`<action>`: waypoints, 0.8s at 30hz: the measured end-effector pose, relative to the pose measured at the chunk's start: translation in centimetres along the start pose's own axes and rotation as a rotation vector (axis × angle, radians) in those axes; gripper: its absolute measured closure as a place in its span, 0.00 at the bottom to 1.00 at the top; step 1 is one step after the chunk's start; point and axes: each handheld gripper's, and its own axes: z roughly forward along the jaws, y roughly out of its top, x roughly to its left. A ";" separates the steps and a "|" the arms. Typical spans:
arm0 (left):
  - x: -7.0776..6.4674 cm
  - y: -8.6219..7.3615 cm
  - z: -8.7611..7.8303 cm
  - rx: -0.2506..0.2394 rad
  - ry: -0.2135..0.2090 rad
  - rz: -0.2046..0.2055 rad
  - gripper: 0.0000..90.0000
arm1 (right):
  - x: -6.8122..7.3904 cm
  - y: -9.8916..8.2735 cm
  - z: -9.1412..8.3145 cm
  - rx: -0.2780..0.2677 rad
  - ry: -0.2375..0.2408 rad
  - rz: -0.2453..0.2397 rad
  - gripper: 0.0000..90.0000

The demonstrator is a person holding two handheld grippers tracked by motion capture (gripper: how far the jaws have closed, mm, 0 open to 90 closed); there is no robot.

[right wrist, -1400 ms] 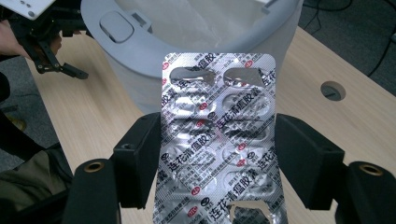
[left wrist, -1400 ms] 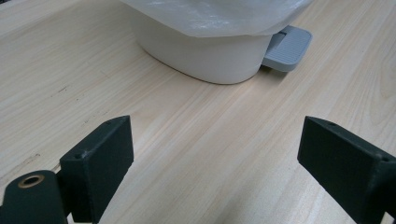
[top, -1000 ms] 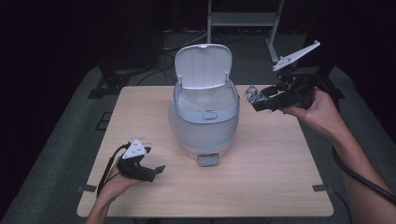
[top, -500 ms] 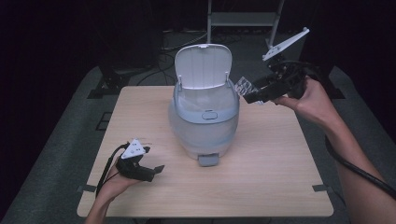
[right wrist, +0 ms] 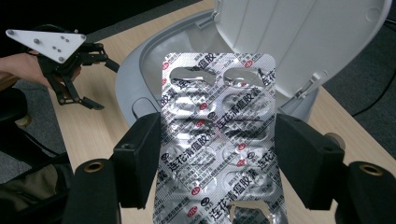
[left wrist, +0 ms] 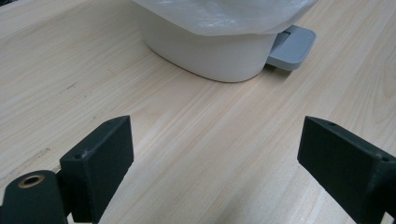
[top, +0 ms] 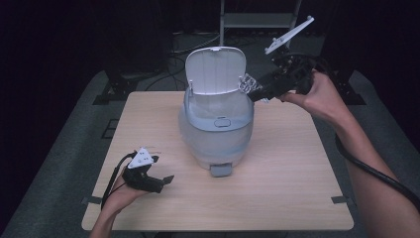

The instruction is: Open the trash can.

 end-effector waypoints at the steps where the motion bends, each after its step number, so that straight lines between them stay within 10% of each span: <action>1: 0.0 0.0 0.0 0.001 -0.001 0.000 0.11 | 0.0 0.2 0.1 0.000 0.002 -0.002 0.36; 24: 0.1 -0.1 -0.2 -0.006 0.000 -0.004 0.11 | 0.0 3.5 3.2 0.011 0.044 -0.031 0.36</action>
